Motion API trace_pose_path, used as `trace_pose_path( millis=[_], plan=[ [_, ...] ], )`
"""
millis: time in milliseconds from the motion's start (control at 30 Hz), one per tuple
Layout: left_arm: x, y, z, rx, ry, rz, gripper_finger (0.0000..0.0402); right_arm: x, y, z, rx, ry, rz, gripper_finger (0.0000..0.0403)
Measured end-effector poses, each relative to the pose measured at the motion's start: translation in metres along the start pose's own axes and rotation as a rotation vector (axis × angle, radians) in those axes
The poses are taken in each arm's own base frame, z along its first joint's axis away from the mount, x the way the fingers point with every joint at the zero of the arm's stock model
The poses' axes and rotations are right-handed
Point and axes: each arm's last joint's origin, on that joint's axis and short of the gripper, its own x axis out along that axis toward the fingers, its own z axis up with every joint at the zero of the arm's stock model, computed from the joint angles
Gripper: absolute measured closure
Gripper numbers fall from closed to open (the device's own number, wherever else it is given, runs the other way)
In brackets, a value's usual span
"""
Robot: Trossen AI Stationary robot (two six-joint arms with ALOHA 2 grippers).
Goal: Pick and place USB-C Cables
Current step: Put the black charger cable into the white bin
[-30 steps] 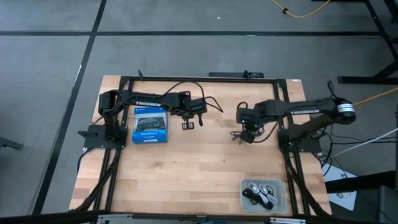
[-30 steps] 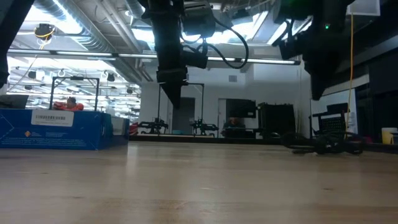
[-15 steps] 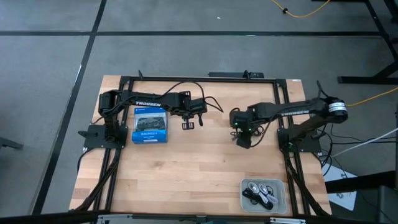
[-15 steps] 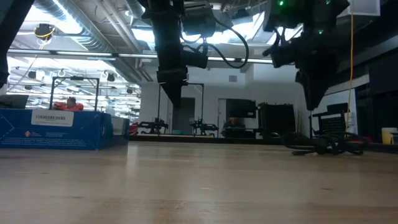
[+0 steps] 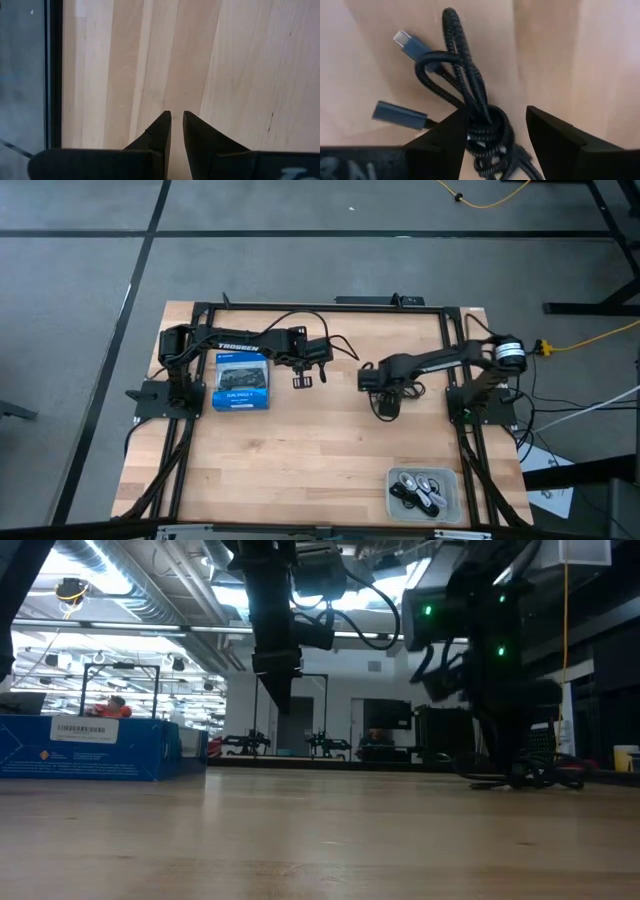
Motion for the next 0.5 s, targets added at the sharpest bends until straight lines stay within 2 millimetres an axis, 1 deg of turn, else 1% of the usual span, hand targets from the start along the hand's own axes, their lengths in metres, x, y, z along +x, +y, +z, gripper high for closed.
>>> trace_pose_path(
  millis=[200, 300, 367, 400, 467, 500],
  plan=[
    [0.000, 0.000, 0.000, 0.000, 0.000, 0.000, 0.0358, 0.022, 0.006, 0.004, -0.013, 0.125, 0.043, 0.0202],
    [0.000, 0.000, 0.000, 0.000, 0.000, 0.000, 0.0358, 0.030, 0.008, 0.005, 0.017, 0.163, 0.046, 0.0224],
    [0.000, 0.000, 0.000, 0.000, 0.000, 0.000, 0.0358, 0.032, 0.009, 0.005, 0.035, 0.174, 0.048, 0.0259],
    [0.000, 0.000, 0.000, 0.000, 0.000, 0.000, 0.0358, 0.032, 0.009, 0.005, 0.037, 0.177, 0.049, 0.0284],
    [0.000, 0.000, 0.000, 0.000, 0.000, 0.000, 0.0358, 0.031, 0.009, 0.003, 0.035, 0.183, 0.042, 0.0347],
    [0.000, 0.000, 0.000, 0.000, 0.000, 0.000, 0.0358, 0.029, 0.009, 0.002, 0.033, 0.183, 0.043, 0.0370]
  ],
)
